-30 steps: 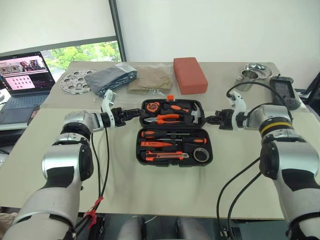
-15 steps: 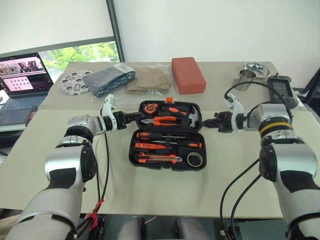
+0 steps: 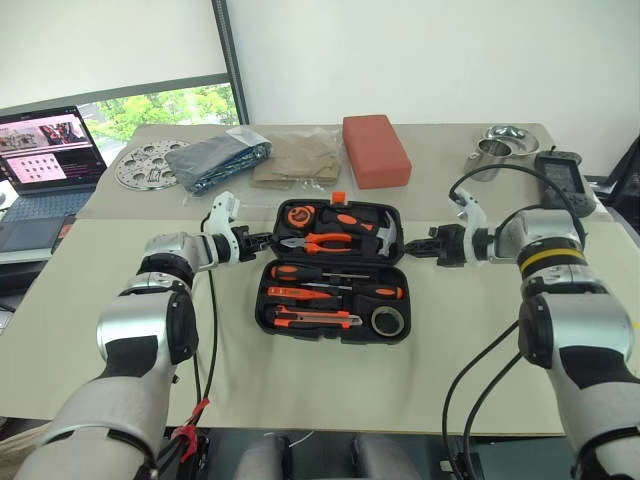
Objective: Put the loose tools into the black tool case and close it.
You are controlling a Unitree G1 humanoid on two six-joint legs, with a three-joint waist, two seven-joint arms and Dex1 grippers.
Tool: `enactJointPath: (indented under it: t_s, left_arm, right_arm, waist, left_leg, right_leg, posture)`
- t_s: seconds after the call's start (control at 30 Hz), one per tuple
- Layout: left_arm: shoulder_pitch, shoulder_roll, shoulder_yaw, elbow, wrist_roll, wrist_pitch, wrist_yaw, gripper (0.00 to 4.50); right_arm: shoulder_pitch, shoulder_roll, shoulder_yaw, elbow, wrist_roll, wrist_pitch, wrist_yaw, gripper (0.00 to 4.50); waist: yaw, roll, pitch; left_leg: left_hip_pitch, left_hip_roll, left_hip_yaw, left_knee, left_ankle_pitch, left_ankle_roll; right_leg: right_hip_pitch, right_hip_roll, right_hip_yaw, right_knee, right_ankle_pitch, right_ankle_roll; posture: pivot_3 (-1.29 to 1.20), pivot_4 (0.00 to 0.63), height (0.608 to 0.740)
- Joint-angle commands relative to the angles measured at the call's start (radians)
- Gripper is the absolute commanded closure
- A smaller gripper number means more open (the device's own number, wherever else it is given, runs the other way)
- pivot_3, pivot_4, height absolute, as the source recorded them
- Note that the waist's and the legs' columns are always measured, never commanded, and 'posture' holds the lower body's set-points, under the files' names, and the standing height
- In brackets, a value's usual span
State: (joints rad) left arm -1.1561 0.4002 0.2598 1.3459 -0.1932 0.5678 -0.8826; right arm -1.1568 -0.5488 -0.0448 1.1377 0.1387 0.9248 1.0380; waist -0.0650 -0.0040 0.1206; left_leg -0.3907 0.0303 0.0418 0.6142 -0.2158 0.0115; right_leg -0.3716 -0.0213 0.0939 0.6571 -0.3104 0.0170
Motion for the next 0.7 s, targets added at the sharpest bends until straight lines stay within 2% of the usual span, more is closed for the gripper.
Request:
enactJointPath:
  t_s: [0.03, 0.23, 0.47, 0.7]
  left_arm:
    - [0.001, 0.007, -0.006, -0.016, 0.015, -0.053, -0.088, 4.48]
    - [0.008, 0.025, 0.001, -0.042, 0.019, -0.188, -0.206, 4.48]
    - [0.008, 0.030, 0.029, -0.065, 0.000, -0.352, -0.208, 4.48]
    - [0.056, 0.020, -0.019, -0.106, 0.037, -0.580, -0.261, 4.48]
  right_arm:
    - [0.007, 0.004, -0.039, -0.077, 0.044, -0.054, 0.019, 4.50]
    - [0.096, 0.012, -0.087, -0.196, 0.083, -0.213, 0.019, 4.50]
    - [0.171, 0.036, -0.154, -0.286, 0.135, -0.388, -0.013, 4.50]
    - [0.237, 0.065, -0.162, -0.351, 0.137, -0.532, -0.014, 4.50]
  waist:
    - [0.000, 0.000, 0.000]
    - [0.000, 0.000, 0.000]
    - [0.003, 0.000, 0.000]
    - [0.008, 0.000, 0.000]
  left_leg:
    - [0.000, 0.000, 0.000, 0.000, 0.000, 0.000]
    - [0.000, 0.000, 0.000, 0.000, 0.002, -0.003]
    - [-0.002, 0.000, -0.001, 0.000, 0.003, -0.005]
    - [-0.002, 0.000, -0.001, -0.002, 0.003, -0.005]
  right_leg:
    - [0.000, 0.000, 0.000, 0.000, 0.000, 0.000]
    - [0.000, 0.000, 0.000, 0.000, 0.000, 0.000]
    - [0.000, -0.001, 0.000, -0.001, 0.000, 0.000]
    - [-0.001, -0.001, 0.000, -0.001, 0.000, 0.000]
  posture:
    - [0.00, 0.150, 0.740]
    - [0.00, 0.150, 0.740]
    - [0.00, 0.150, 0.740]
    - [0.00, 0.150, 0.740]
